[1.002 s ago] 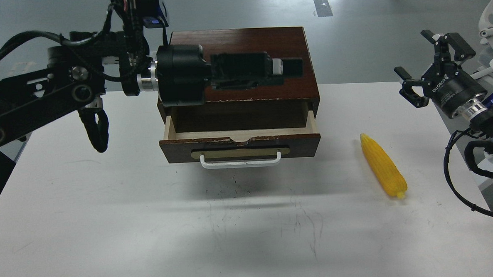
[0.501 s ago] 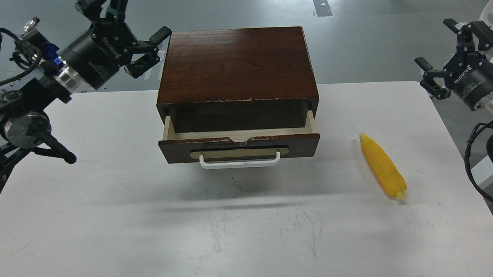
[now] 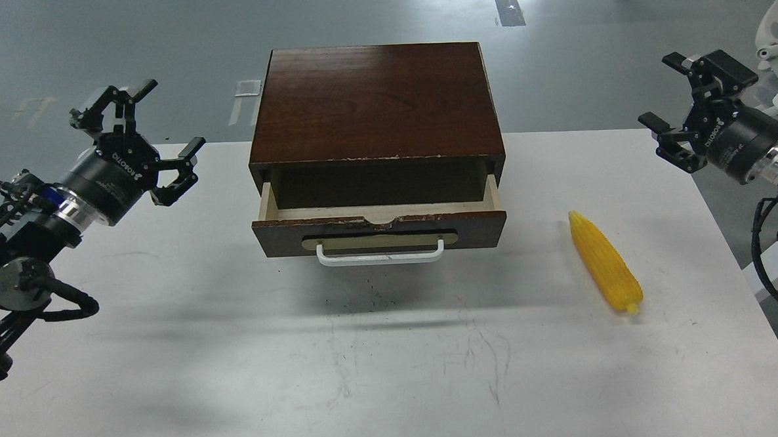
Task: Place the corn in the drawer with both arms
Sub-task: 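Lower the right gripper onto the yellow corn cob and grasp it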
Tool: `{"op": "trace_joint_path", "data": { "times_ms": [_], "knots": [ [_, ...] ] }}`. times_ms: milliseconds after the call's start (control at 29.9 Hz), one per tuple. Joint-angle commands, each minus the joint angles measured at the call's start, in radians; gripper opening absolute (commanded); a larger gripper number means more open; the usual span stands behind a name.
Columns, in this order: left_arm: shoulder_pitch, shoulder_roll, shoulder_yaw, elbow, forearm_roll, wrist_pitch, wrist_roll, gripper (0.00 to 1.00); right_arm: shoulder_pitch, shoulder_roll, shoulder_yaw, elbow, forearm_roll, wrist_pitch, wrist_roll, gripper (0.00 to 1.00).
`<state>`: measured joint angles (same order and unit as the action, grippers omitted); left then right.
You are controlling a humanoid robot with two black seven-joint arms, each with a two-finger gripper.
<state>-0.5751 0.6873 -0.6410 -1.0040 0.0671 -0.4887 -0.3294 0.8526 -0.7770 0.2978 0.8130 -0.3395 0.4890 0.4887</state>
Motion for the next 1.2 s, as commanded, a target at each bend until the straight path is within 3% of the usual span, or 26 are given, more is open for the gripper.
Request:
{"op": "trace_joint_path", "data": {
  "times_ms": [0, 234, 501, 802, 1169],
  "knots": [
    [0.0, -0.018, -0.003, 0.027, 0.0, 0.0, 0.003, 0.99, 0.037, -0.037, -0.009, 0.018, -0.148, 0.0, 0.0, 1.0],
    [-0.002, -0.022, -0.005, 0.022, 0.003, 0.0, 0.001, 0.99, 0.072, -0.142, -0.014, 0.156, -0.644, 0.0, 0.0, 1.0],
    [-0.003, -0.022, -0.003, 0.016, 0.003, 0.0, 0.001, 0.99, 0.152, -0.16, -0.118, 0.18, -1.067, 0.0, 0.0, 1.0],
    [-0.003, -0.045, -0.005, 0.016, 0.005, 0.0, -0.002, 0.99, 0.237, -0.045, -0.414, 0.124, -1.11, -0.153, 0.0, 0.98],
    [-0.003, -0.054, -0.006, 0.016, 0.005, 0.0, -0.003, 0.99, 0.221, 0.037, -0.491, 0.071, -1.112, -0.17, 0.0, 0.92]
  ]
}}
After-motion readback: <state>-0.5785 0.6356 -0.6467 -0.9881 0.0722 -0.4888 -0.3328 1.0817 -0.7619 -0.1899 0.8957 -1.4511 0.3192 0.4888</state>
